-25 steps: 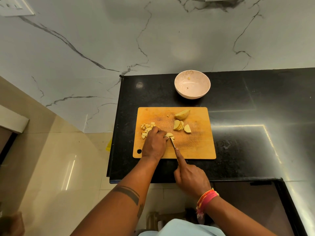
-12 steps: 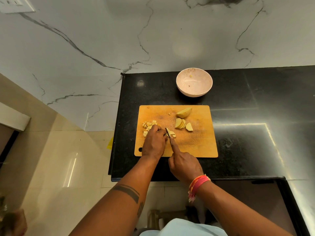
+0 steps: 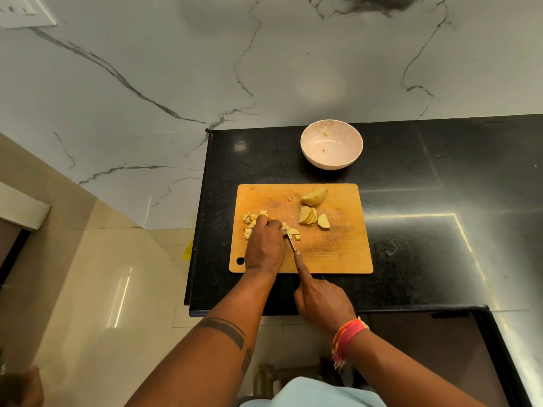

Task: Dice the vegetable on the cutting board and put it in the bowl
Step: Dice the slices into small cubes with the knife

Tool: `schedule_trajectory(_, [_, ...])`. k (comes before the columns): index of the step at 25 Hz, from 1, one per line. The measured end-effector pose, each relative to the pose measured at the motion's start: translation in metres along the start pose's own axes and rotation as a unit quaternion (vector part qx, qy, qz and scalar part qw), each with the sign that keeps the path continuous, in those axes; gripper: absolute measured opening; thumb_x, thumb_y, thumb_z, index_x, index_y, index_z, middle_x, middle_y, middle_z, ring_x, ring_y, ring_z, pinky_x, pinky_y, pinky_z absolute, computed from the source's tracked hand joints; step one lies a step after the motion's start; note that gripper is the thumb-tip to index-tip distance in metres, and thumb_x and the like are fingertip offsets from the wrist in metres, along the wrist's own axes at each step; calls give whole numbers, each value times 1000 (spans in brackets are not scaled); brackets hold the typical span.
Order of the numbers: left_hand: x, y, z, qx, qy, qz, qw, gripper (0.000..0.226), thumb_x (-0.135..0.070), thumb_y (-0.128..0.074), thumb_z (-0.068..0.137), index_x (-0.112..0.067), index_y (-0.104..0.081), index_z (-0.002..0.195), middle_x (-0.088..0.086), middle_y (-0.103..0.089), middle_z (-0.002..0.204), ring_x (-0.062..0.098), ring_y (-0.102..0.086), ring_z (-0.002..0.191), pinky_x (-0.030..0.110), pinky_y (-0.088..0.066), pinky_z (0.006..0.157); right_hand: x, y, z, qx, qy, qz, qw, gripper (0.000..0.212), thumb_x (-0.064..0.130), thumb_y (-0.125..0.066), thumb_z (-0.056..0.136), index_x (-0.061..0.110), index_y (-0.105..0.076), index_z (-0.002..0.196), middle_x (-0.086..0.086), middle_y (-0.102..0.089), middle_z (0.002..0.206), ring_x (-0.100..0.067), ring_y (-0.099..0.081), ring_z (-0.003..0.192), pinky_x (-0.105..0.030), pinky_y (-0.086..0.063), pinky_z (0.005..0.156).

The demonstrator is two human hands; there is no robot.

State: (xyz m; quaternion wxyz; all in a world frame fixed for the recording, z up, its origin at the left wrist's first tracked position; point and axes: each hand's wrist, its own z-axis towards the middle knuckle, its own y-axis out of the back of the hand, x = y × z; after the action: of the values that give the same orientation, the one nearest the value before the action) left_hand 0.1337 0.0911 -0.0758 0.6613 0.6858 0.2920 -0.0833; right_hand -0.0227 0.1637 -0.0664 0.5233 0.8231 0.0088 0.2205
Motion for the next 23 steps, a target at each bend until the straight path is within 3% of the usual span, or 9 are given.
schedule_trajectory(8, [1, 2, -4, 5, -23, 7, 1000, 39, -23, -54, 103, -16, -58, 141, 2, -50, 127, 20, -56, 113, 36, -52, 96, -10, 10, -5, -50, -19, 57, 997, 75, 34, -36, 101, 36, 12, 160, 3, -58, 67, -16, -53, 53, -35, -42, 51])
schedule_trajectory(14, [2, -2, -19, -18, -67, 4, 998, 32, -29, -59, 100, -22, -59, 131, 0, -55, 123, 18, -55, 111, 33, -53, 88, -3, 3, 2, -30, -57, 52, 997, 76, 33, -35, 102, 29, 14, 160, 1, -58, 69, -17, -53, 53, -36, -44, 52])
schedule_trajectory(23, [14, 11, 4, -19, -60, 98, 993, 22, -26, -52, 102, -19, -56, 123, 5, -54, 121, 22, -52, 108, 36, -52, 83, 35, 3, 45, -32, 6, 59, 998, 71, 30, -31, 102, 21, 6, 161, -10, -68, 81, -29, -61, 63, -42, -53, 60])
